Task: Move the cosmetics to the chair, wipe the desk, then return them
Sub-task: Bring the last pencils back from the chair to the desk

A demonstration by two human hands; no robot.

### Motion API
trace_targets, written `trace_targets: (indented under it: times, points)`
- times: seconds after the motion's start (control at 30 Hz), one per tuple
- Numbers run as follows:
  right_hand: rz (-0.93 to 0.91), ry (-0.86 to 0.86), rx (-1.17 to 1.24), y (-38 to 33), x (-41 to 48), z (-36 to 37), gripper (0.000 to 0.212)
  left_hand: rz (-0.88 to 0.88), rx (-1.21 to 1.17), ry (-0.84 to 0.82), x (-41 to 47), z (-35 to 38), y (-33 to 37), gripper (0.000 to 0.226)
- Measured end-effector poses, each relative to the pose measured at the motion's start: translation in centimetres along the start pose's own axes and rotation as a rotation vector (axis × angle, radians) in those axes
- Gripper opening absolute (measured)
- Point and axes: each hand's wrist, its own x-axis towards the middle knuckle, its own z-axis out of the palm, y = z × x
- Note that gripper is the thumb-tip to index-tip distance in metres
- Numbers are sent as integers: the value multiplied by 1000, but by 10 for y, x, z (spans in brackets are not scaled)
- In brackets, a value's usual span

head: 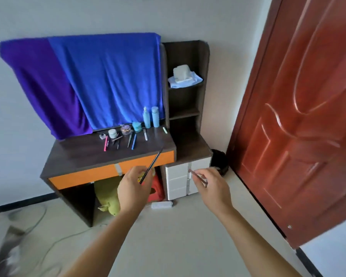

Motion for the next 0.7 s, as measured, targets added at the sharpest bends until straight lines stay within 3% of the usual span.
trace_targets:
  times: [0.23,0.4,0.53,0.7]
  points:
    - [-63,-161,16,-61,62,115,17,-136,24,79,67,-47,-92,6]
    - [-86,-172,80,-78,118,185,45,-184,76,80,123,-44,-144,8]
    - [-90,-199,118,-75,189,253,18,-170,129,116,202,-29,-184,11]
    - [-100,-242,131,-72,292,329,15,-208,203,150,322,-5,-214,12]
